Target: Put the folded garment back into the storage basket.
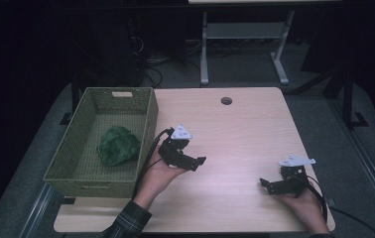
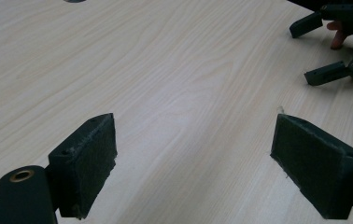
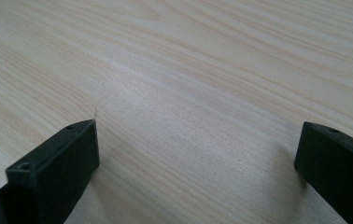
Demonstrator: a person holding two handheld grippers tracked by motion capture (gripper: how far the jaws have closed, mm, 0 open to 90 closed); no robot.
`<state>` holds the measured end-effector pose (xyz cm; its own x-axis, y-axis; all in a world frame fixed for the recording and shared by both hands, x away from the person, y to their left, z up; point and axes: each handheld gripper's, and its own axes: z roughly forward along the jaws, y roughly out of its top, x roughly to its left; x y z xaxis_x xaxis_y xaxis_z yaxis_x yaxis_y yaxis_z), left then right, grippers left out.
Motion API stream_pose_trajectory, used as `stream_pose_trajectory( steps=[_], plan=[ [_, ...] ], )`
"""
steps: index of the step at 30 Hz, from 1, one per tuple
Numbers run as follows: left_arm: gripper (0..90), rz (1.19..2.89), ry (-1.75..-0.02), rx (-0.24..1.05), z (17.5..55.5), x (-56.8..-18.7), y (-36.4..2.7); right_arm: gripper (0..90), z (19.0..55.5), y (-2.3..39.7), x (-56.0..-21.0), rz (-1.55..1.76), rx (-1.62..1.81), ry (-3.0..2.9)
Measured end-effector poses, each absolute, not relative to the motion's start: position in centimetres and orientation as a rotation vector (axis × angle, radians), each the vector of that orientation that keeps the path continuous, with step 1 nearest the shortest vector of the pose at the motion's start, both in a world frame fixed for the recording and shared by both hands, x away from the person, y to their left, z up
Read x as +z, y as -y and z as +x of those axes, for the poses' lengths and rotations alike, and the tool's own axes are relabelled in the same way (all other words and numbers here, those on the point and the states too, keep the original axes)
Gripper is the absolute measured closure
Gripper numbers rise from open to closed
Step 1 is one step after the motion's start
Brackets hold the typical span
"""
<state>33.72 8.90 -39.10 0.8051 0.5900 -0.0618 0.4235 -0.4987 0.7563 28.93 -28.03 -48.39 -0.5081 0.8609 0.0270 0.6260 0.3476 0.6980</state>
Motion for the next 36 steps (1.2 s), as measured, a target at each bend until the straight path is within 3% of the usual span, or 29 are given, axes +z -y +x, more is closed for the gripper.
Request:
stream_pose_trajectory(
  steps=[36],
  plan=[
    [13.2,2.233,-0.726,0.283,33.3,-47.9,-7.7,0.0,28.9,28.0,-48.4,1.313,0.945,-2.269]
  ],
)
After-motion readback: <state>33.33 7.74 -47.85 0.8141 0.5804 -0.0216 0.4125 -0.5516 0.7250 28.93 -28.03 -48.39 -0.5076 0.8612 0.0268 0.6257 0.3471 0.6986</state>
